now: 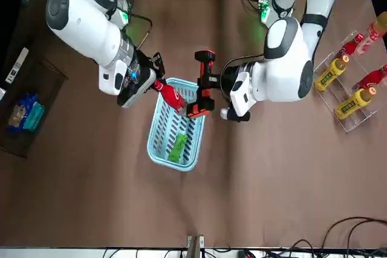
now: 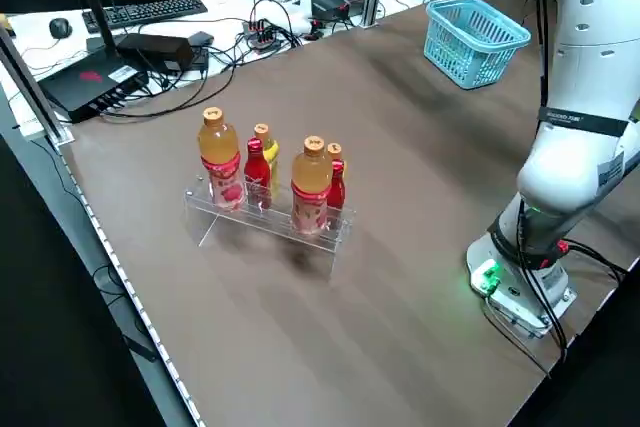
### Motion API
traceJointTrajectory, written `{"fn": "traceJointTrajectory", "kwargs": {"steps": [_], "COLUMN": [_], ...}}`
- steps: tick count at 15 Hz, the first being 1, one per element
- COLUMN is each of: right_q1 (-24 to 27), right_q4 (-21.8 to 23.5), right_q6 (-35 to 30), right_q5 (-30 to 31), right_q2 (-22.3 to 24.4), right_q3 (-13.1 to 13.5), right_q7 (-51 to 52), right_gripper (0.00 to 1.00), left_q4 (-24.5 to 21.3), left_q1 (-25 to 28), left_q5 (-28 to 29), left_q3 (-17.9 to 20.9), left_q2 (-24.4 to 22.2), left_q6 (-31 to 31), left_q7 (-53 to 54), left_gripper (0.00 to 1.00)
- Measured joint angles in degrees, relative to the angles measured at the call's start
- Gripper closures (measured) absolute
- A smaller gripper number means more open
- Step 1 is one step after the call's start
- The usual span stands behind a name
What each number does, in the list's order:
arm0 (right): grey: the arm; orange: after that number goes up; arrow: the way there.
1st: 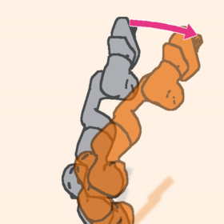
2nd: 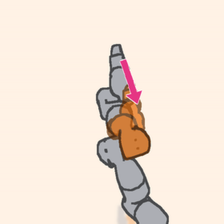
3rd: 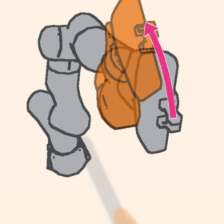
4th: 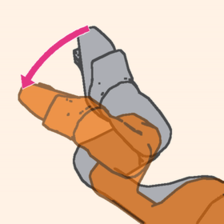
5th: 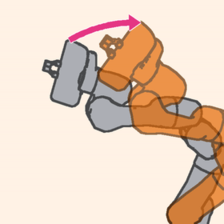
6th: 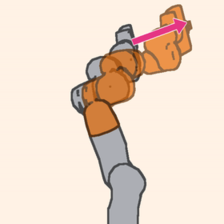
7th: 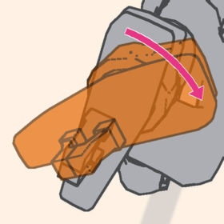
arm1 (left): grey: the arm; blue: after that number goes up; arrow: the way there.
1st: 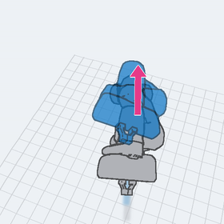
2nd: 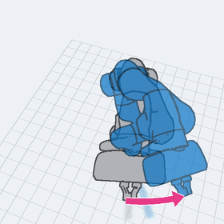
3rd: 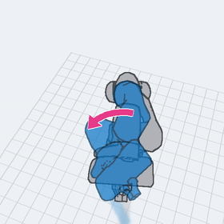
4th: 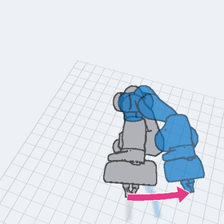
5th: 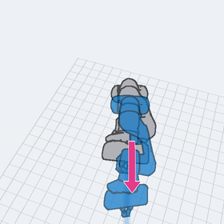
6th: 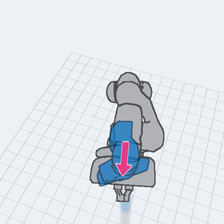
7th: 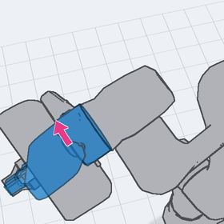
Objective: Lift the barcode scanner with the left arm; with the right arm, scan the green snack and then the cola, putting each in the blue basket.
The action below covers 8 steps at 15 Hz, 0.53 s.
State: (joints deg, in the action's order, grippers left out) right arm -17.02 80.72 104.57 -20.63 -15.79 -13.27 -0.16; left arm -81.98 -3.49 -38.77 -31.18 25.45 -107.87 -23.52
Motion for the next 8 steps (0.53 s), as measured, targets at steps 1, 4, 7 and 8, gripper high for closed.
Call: {"fn": "traceJointTrajectory", "kwargs": {"steps": [1, 4, 7, 8], "right_q1": [0.0, 0.0, 0.0, 0.0], "right_q4": [0.0, 0.0, 0.0, 0.0], "right_q6": [0.3, 0.7, 0.8, 0.8], "right_q5": [0.0, 0.0, 0.0, 0.0], "right_q2": [-0.1, -0.4, -0.5, -0.5], "right_q3": [0.0, 0.0, 0.2, 0.3], "right_q7": [0.1, 0.1, 0.1, 0.1], "right_gripper": [0.68, 0.68, 0.68, 0.68], "left_q4": [0.1, 0.2, 0.3, 0.5], "left_q1": [0.0, -0.3, -1.5, -2.1], "left_q5": [0.0, 0.0, 0.0, 0.0], "left_q3": [0.0, 0.0, 0.0, 0.0], "left_q2": [0.0, 0.3, 1.9, 2.6], "left_q6": [-0.2, -0.8, -1.6, -2.4], "left_q7": [0.7, 3.2, 5.9, 6.3], "left_gripper": [0.63, 0.63, 0.63, 0.63]}}
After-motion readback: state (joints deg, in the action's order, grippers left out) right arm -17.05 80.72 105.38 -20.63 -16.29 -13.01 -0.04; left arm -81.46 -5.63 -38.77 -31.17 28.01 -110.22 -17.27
